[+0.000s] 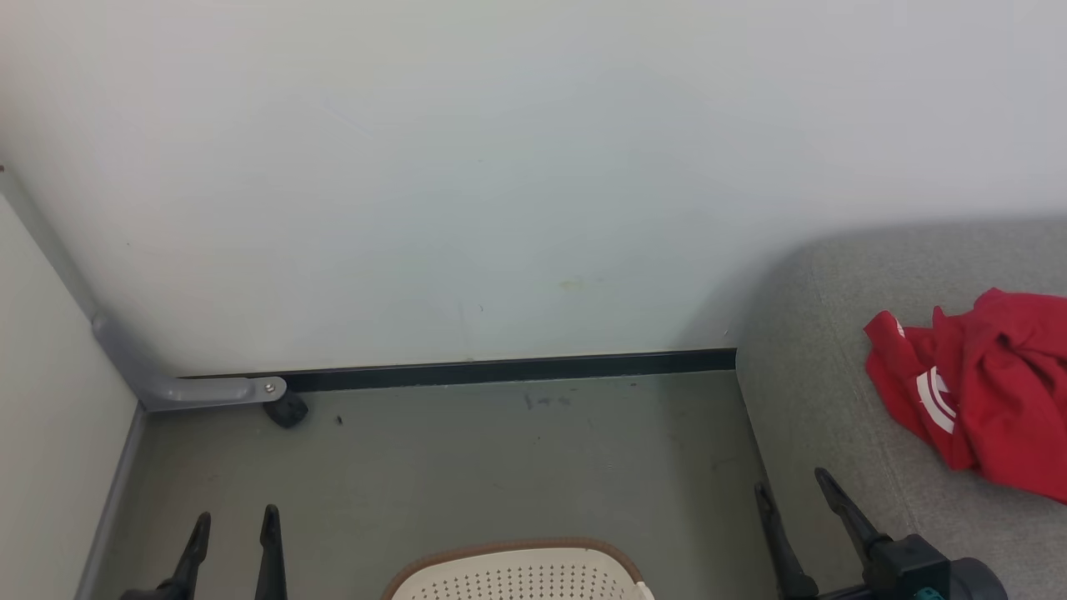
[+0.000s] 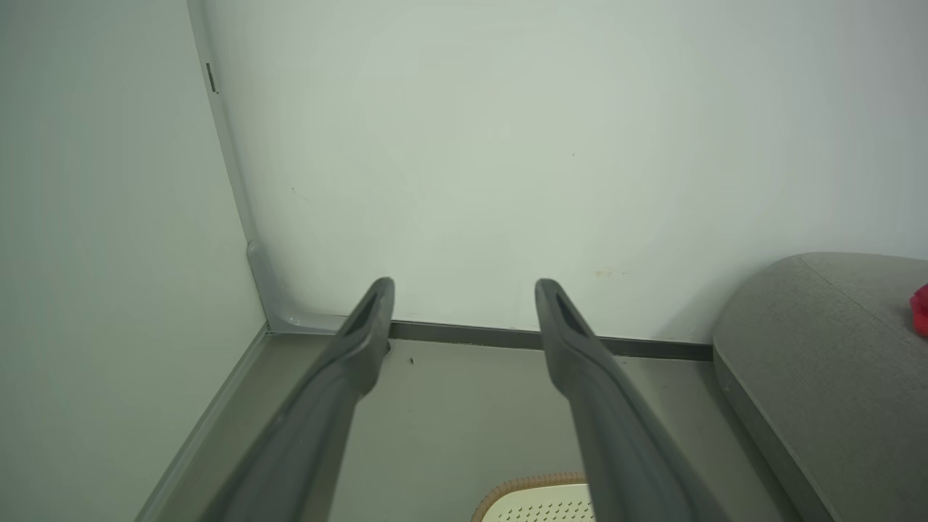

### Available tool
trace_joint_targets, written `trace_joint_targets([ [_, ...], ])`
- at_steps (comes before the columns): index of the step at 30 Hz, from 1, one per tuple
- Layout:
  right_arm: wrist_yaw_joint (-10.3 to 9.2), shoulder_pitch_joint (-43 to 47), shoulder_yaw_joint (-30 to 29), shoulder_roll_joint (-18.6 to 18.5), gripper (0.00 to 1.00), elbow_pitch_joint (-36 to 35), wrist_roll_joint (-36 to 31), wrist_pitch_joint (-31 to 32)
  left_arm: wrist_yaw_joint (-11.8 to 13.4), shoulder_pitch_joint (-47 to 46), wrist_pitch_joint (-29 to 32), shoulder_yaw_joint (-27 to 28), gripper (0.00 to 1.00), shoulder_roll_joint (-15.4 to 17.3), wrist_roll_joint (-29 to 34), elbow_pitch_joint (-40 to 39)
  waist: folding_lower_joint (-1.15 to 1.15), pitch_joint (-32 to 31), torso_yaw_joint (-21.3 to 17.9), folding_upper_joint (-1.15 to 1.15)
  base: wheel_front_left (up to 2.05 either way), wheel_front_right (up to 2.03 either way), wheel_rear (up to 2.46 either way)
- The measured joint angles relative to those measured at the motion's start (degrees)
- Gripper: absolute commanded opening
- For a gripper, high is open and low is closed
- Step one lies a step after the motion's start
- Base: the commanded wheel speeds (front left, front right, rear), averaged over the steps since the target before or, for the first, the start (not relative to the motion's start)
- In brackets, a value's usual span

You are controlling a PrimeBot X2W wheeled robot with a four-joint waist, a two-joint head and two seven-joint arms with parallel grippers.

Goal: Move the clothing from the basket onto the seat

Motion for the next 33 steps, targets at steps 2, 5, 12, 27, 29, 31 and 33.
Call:
trace_joint_targets([
  [2,-0.01,0.58,-0.36,0.07,1.00,-0.32,0.00,0.01,0.00,0.38,0.00,0.70,1.00,-0.15,0.55,-0.33,0.00,-0.05,-0.16,0.00,0.00,0.00,0.00],
  [5,-0.38,1.14,-0.90,0.14,1.00,-0.78,-0.02,0.01,0.00,0.75,-0.01,1.64,1.00,-0.75,1.30,-1.16,0.00,-0.15,-0.42,0.00,0.00,0.00,0.00],
  [12,-0.49,1.73,-1.24,0.36,1.00,-1.47,-0.60,0.01,0.00,1.64,-0.01,1.78,1.00,-1.80,3.44,-2.32,0.00,-0.39,-0.94,0.00,0.00,0.00,0.00],
  [27,-0.53,2.77,-1.71,0.82,1.00,-2.53,-1.54,0.01,0.00,2.69,1.64,1.77,1.00,-3.34,5.10,-3.90,0.00,-0.62,-1.56,0.00,0.00,0.00,0.00],
  [29,-0.55,2.77,-1.83,0.85,1.00,-2.57,-1.96,0.01,0.00,2.69,1.71,1.90,1.00,-3.41,5.28,-4.01,0.00,-0.60,-1.56,0.00,0.00,0.00,0.00],
  [31,-0.77,2.80,-1.96,0.90,1.00,-2.60,-1.96,0.01,0.00,2.70,2.18,2.04,1.00,-3.48,5.28,-4.15,0.00,-0.56,-1.55,0.00,0.00,0.00,0.00],
  [33,-0.93,2.82,-2.10,0.94,1.00,-2.65,-1.96,0.00,0.00,2.70,2.46,2.16,1.00,-3.53,5.31,-4.31,0.01,-0.51,-1.55,0.00,0.00,0.00,0.00],
])
